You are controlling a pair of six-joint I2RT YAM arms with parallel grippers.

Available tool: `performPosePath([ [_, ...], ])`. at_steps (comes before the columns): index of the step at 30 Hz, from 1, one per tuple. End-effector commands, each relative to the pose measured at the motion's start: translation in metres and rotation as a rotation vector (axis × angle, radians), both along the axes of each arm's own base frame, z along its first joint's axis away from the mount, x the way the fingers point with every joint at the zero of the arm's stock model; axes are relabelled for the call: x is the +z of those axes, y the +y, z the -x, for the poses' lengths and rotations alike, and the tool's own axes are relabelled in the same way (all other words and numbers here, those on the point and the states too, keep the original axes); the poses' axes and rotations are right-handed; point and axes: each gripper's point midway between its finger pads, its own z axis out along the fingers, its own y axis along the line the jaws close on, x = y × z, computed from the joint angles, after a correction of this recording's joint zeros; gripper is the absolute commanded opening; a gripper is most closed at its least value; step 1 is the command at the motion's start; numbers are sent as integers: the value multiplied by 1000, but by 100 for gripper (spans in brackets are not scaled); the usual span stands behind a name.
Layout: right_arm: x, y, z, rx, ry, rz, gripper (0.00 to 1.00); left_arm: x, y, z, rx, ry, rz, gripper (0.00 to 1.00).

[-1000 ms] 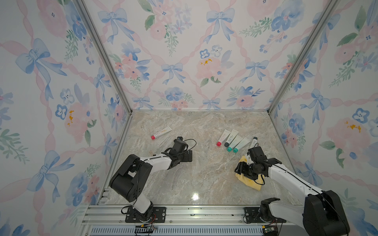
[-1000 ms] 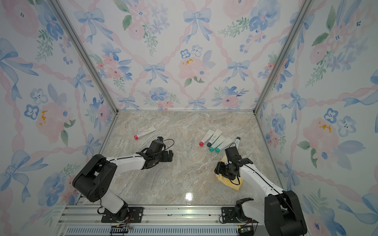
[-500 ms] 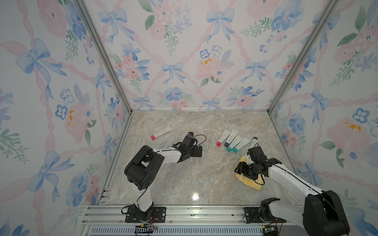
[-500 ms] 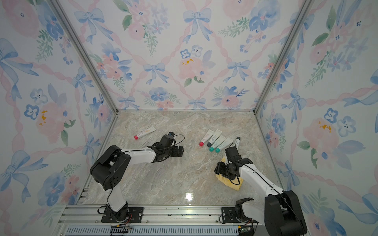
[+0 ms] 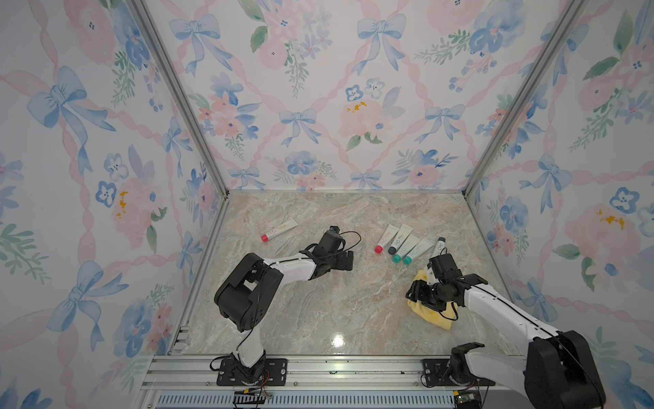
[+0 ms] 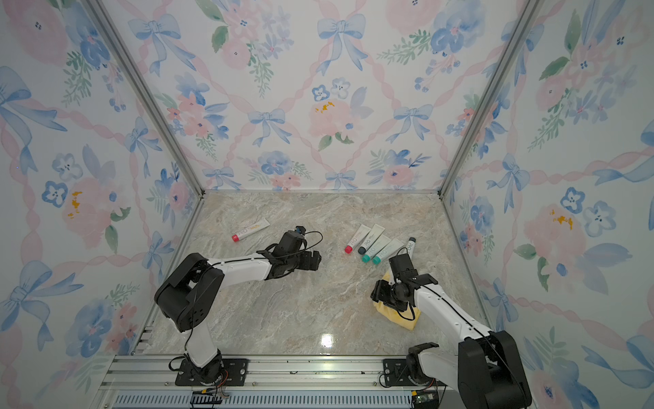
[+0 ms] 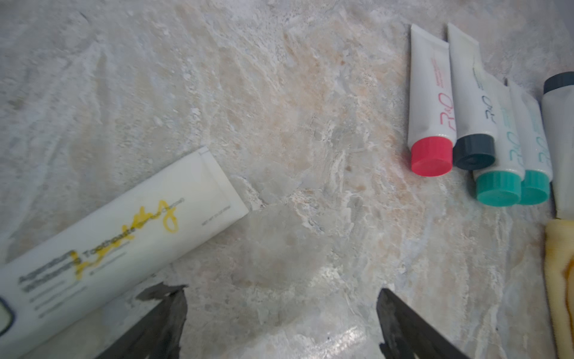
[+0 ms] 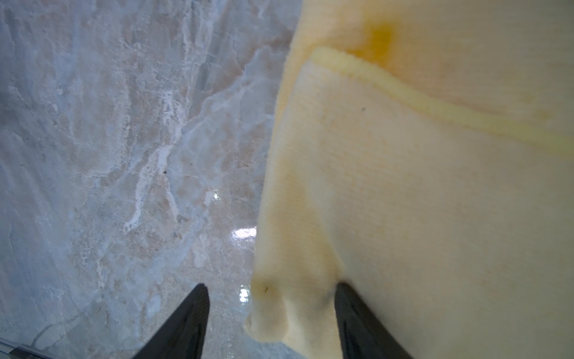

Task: Wipe the surface of the toothpaste tube
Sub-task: Adjust the toothpaste at the center of the board, then move the toothpaste to the center of the board.

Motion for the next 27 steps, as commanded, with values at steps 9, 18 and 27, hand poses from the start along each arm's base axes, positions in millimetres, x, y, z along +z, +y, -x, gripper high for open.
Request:
performPosePath([
  [9, 0, 1, 1, 17, -4, 15, 65, 12, 72, -26, 142, -38, -128, 97],
  [18, 0, 1, 1, 18, -6, 15, 65, -12, 87, -51, 166, 5, -166, 97],
  [27, 0, 1, 0, 19, -8, 15, 65, -38, 82, -32, 127, 71, -184, 97],
])
